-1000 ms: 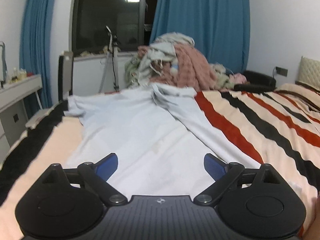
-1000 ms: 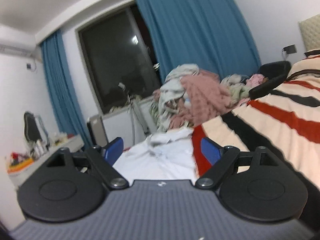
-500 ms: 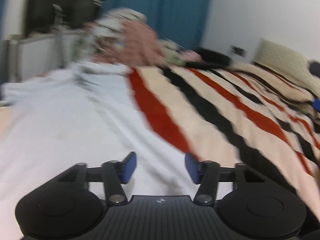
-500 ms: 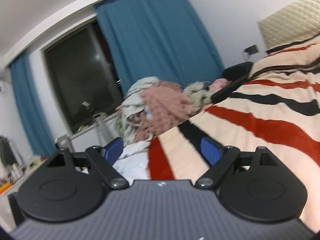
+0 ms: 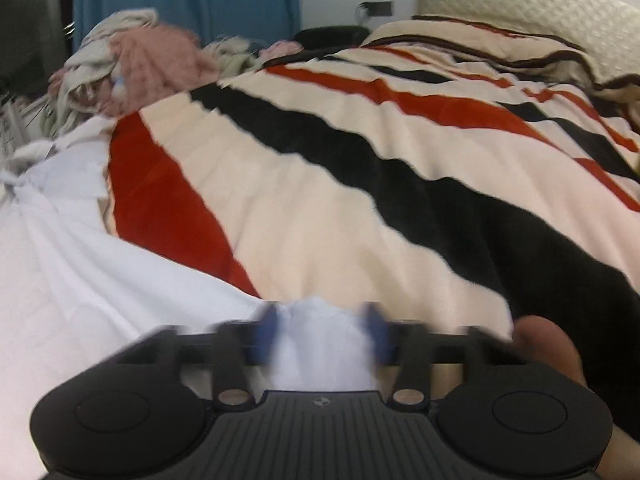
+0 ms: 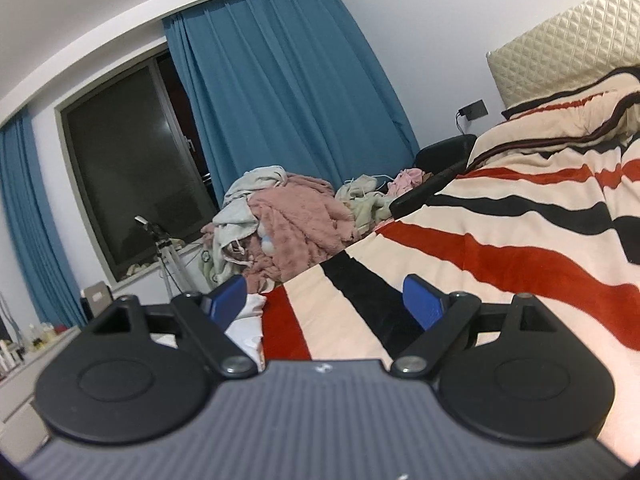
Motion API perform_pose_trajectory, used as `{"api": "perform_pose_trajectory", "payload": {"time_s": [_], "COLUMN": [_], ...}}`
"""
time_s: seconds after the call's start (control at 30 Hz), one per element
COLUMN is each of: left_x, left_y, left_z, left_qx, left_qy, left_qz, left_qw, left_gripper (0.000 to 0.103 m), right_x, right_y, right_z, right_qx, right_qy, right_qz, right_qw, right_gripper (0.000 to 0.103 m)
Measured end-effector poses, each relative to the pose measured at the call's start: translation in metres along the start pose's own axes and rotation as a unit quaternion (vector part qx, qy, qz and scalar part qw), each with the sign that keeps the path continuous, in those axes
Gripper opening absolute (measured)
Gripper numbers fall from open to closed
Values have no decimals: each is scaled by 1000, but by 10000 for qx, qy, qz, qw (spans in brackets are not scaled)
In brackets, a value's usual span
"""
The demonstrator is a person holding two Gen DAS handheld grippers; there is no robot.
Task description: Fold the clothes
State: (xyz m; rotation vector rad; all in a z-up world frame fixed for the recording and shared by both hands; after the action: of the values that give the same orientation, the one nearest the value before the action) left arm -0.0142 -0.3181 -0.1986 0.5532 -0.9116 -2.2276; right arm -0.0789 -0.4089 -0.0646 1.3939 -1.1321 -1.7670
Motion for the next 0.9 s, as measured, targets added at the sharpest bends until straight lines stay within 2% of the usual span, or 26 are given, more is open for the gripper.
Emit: {"api": "perform_pose_trajectory", "payload": {"time_s": [0.03, 0.07, 0.17, 0.23, 0.37, 0.43, 0.53, 0.67, 0.7, 0.73, 0.8, 0.87, 0.9], "left_x": [-1, -7, -31, -53, -102, -124, -156, -179, -184, -187, -188, -186, -185], "left_y": [0, 1, 2, 0, -13, -29, -63, -98, -104, -106, -105, -102, -100], "left_z": [4, 13, 49, 81, 167, 210, 249, 252, 251, 251, 255, 261, 264], "left_qx": [18, 65, 287, 410, 904, 1119, 1004, 434, 343, 318, 448, 619, 695], "left_qy": [-26, -62, -42, -118, -274, -148, 119, 751, 781, 764, 823, 874, 871], "left_qz": [-17, 102, 331, 694, 1604, 1886, 2445, 2637, 2735, 2804, 2762, 2691, 2650], "left_qw": [10000, 9999, 9990, 9967, 9825, 9755, 9644, 9607, 9581, 9563, 9565, 9571, 9578], "left_gripper": [8, 6, 6, 6, 6, 6, 6, 6, 7, 9, 20, 46, 52], "right_x": [0, 1, 2, -1, -12, -22, -40, -70, -77, -82, -91, -101, -105], "right_y": [0, 1, 2, 3, 2, 1, -3, -20, -25, -29, -38, -42, -44], "right_z": [1, 3, 7, 11, 19, 22, 24, 17, 16, 15, 15, 20, 22], "right_qx": [31, 64, 163, 243, 264, 214, 28, -599, -746, -865, -1096, -1163, -1191], "right_qy": [-13, -26, -63, 9, 160, 297, 599, 1075, 1151, 1189, 1254, 1291, 1308], "right_qz": [-22, -50, -134, -165, -58, 48, 283, 728, 792, 836, 918, 1018, 1069], "right_qw": [10000, 10000, 9998, 9996, 9995, 9993, 9978, 9897, 9874, 9856, 9818, 9795, 9784], "right_gripper": [87, 87, 87, 87, 87, 87, 87, 87, 87, 87, 87, 87, 87]}}
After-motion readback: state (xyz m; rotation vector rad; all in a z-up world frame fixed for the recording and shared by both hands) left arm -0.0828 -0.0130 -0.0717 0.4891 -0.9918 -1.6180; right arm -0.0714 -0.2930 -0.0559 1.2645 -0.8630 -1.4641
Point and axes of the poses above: each gripper's, at about its wrist camera, not at the fingertips, and z roughly against the way its jaws point, x to its right, y to its top, the point moved 2 cm from there along -z, roughly the way its jaws point, and after that the axes turned 2 degrees about y, right-handed, at the moved point
